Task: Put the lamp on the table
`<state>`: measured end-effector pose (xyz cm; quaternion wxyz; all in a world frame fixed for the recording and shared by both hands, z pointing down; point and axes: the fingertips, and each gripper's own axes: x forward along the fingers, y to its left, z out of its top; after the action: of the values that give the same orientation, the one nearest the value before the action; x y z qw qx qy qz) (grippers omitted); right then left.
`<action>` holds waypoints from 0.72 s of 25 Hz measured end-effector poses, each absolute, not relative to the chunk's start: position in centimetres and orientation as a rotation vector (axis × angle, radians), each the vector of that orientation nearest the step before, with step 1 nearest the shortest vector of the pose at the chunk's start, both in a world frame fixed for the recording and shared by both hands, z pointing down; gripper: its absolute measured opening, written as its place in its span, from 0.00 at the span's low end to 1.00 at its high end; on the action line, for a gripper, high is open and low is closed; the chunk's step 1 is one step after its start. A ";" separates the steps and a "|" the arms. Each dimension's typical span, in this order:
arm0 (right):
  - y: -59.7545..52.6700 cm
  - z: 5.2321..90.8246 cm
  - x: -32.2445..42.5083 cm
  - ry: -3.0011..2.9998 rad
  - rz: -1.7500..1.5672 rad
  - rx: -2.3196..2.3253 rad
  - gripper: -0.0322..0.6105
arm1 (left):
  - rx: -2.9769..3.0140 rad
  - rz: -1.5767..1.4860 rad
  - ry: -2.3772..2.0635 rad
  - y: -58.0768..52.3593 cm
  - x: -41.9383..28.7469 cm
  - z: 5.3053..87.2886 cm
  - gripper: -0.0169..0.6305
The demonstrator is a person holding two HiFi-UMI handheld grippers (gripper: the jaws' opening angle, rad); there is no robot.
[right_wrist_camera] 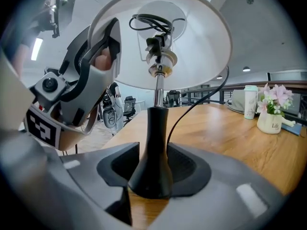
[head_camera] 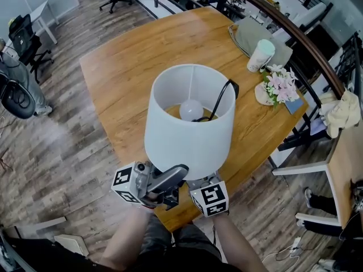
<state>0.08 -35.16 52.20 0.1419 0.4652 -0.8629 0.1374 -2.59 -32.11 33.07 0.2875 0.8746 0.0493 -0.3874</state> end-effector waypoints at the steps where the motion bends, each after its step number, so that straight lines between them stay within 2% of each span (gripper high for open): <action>1: -34.8 52.2 0.3 -2.491 0.396 1.342 0.35 | 2.342 -1.032 0.128 -31.8 -2.4 33.2 0.02; 4: -33.8 52.0 0.4 -2.499 0.384 1.328 0.34 | 2.358 -1.020 0.116 -30.8 -2.2 33.5 0.02; 15: -31.3 51.0 0.6 -2.514 0.331 1.314 0.06 | 2.372 -1.000 0.100 -28.0 -2.2 34.6 0.03; 18: -30.8 50.7 0.5 -2.519 0.323 1.307 0.06 | 2.382 -0.989 0.104 -27.3 -2.0 34.8 0.03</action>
<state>0.54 -30.81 50.72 0.1420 0.4530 -0.8730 0.1120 -1.96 -27.31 34.84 0.2763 0.8869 0.0388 -0.3682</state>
